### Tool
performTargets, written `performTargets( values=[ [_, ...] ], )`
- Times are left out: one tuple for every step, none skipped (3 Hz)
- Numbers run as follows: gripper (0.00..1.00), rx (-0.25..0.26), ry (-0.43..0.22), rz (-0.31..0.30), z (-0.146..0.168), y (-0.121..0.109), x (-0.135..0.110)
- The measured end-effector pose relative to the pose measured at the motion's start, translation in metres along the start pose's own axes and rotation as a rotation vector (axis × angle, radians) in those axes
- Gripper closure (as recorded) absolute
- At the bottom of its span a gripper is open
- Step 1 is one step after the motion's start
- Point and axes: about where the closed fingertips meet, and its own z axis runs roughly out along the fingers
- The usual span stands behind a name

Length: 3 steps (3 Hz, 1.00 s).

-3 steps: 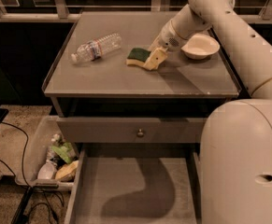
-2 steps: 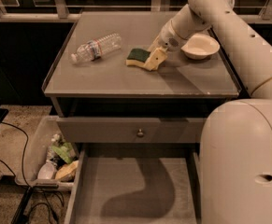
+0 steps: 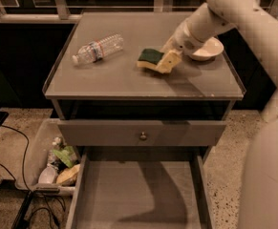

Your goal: Place sponge into middle drawer

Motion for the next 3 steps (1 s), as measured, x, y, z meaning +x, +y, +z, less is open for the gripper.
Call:
performTargets(
  values=[
    [1.00, 0.054, -0.008, -0.019, -0.040, 0.036, 0.003],
    [1.00, 0.092, -0.010, -0.009, -0.068, 0.079, 0.017],
    [1.00, 0.088, 0.003, 0.030, -0.075, 0.128, 0.043]
  ],
)
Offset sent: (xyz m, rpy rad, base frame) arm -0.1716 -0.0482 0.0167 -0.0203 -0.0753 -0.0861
